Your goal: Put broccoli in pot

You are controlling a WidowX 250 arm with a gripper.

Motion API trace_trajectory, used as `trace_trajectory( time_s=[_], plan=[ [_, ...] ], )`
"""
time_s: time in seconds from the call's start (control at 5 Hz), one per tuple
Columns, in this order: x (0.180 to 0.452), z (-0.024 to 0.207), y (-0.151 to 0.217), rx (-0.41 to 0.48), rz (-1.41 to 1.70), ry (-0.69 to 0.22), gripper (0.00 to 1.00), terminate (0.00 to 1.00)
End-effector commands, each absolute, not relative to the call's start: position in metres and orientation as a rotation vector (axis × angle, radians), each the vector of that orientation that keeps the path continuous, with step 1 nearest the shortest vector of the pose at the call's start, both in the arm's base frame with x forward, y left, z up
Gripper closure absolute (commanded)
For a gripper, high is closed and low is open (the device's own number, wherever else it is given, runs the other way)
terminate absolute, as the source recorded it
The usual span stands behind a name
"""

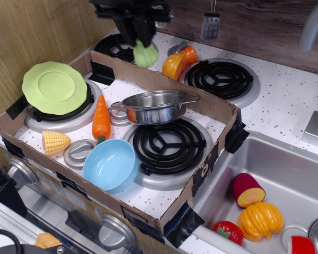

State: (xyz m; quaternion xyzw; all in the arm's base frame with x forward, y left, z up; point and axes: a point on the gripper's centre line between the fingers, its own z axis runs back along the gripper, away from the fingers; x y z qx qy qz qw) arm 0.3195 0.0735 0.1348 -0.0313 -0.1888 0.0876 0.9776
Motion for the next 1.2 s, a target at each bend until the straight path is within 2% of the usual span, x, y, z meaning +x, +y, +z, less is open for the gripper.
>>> trace_trajectory(
  time_s=[0.0,0.2,0.6,0.8,1.0],
  plan=[
    [0.317,0.119,0.064,-0.106,0.165,-0.400,1.00,0.00],
    [0.314,0.119,0.065,-0.085,0.148,-0.391,0.00,0.00],
    [0.315,0.140,0.069,0.042,0.023,-0.315,0.00,0.00],
    [0.318,0.155,0.069,0.078,-0.004,-0.282,0.00,0.00],
    [0.318,0.155,0.069,0.078,-0.004,-0.282,0.00,0.00]
  ],
)
